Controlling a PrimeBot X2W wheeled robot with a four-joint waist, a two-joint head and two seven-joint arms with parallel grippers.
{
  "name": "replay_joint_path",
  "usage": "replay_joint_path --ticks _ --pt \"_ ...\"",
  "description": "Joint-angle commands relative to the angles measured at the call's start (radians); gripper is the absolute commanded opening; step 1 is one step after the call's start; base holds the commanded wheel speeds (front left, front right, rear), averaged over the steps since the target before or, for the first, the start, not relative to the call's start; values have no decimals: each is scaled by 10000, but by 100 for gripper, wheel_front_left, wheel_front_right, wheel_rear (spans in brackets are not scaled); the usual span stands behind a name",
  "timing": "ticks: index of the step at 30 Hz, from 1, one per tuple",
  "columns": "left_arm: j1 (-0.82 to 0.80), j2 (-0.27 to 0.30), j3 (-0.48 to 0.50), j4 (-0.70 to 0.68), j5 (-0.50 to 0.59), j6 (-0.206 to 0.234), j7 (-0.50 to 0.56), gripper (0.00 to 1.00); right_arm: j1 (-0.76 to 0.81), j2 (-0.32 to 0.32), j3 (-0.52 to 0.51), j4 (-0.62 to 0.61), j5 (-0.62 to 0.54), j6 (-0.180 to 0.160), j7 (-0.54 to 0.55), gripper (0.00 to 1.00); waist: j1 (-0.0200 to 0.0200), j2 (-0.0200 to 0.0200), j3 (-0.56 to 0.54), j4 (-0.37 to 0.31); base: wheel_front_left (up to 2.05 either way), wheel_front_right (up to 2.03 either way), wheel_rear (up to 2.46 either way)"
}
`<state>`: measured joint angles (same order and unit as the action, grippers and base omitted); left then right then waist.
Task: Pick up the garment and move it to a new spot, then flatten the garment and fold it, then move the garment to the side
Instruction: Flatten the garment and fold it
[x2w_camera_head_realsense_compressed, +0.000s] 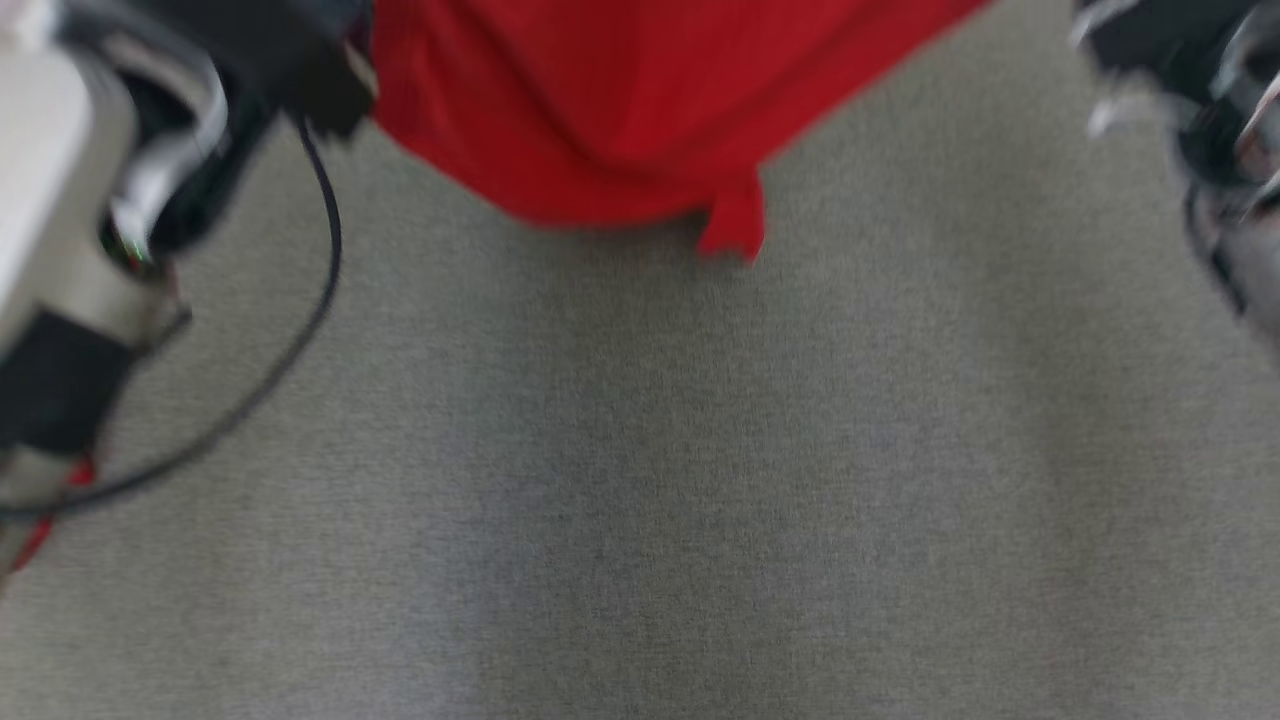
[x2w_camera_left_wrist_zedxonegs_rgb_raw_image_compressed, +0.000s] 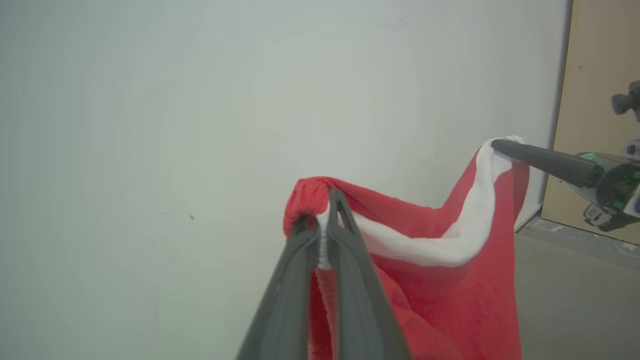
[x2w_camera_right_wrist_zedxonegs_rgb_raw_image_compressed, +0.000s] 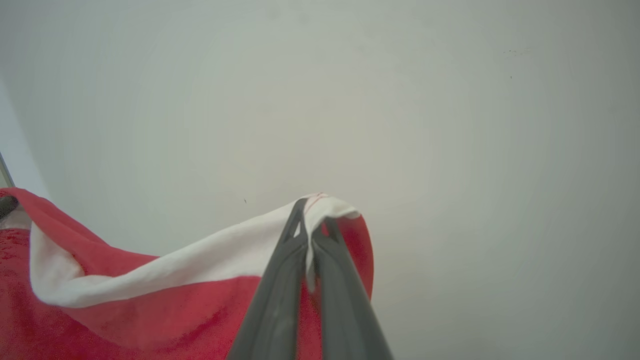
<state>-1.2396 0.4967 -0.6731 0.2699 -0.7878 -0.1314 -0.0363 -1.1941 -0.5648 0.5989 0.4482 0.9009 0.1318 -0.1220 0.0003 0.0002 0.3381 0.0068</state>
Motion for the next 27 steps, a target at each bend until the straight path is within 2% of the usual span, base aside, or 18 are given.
replay_joint_path --ticks 1,5,6,10,15,23,27 --pt "-989 -73 -151 324 -198 25 50 0 -894 103 -146 220 205 -23 112 0 -3 -2 1848 -357 0 0 0" --pt "-3083 -127 -458 1144 -609 25 99 0 -2836 308 -419 788 450 -23 373 0 -3 -2 2593 -558 0 0 0" --pt "-3083 -127 -458 1144 -609 25 99 0 -2836 308 -419 788 450 -23 373 0 -3 -2 2593 -558 0 0 0" --pt "-4912 -305 -634 2151 -963 25 -65 0 -4449 496 -494 1516 509 -23 572 0 -3 -2 3173 -747 0 0 0" --pt "-6576 -446 -1437 2993 -955 28 -427 0 -5828 537 -266 2253 296 -23 512 0 -3 -2 3573 -890 0 0 0" --pt "-7993 -417 -2415 3900 -1636 26 -786 0 -6898 590 156 2935 287 -23 135 0 -3 -2 3982 -1142 0 0 0" --pt "-8027 -415 -2896 3941 -2149 26 -1108 0 -6870 490 499 2908 542 -23 -44 0 -3 -2 4081 -1129 0 0 0"
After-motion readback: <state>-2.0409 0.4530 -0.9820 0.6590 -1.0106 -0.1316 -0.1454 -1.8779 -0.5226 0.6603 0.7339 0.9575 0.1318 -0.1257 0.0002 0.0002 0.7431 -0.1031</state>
